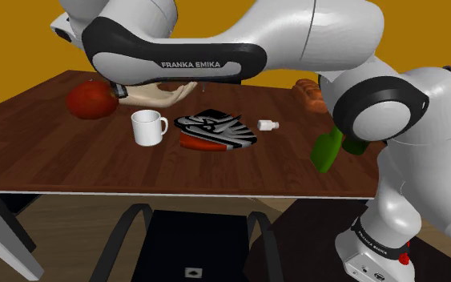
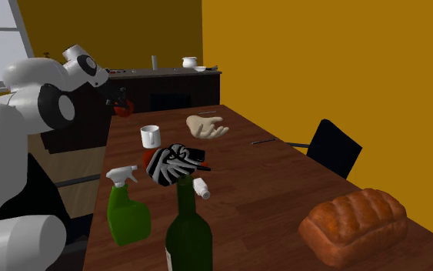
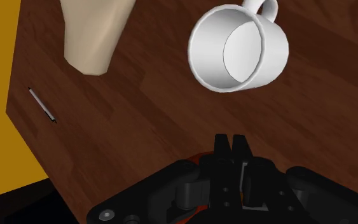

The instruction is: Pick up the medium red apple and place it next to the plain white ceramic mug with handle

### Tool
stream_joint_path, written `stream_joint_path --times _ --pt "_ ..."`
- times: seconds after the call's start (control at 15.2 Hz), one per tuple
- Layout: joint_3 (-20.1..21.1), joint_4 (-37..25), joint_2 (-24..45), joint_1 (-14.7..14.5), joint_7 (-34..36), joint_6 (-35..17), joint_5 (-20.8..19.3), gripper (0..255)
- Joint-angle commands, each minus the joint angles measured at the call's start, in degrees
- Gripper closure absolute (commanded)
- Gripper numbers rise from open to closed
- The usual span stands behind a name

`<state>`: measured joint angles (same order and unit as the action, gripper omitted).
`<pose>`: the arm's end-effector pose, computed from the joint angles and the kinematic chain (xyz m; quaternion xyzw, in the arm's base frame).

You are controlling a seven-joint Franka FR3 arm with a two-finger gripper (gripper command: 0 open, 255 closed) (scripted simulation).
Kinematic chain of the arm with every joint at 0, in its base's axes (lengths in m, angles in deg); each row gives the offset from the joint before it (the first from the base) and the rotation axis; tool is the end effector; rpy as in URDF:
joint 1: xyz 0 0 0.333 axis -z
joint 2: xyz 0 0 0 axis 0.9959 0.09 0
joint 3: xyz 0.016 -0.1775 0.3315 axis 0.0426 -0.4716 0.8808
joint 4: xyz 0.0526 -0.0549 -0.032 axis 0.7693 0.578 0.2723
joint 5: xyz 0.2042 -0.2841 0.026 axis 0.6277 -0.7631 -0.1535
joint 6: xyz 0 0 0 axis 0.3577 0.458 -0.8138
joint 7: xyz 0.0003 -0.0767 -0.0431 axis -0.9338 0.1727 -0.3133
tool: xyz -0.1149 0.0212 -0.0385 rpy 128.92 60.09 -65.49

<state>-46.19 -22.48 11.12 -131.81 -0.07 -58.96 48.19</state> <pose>0.6022 0.4654 0.5604 0.7437 0.6038 0.1340 0.2539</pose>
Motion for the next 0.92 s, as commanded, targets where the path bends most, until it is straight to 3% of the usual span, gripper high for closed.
stream_joint_path --times 0.0,0.86 --pt "0.22 -8.64 5.08 -0.15 -0.55 3.77 0.78 255" --pt "-0.08 6.89 1.63 -1.05 4.73 -7.17 -1.18 255"
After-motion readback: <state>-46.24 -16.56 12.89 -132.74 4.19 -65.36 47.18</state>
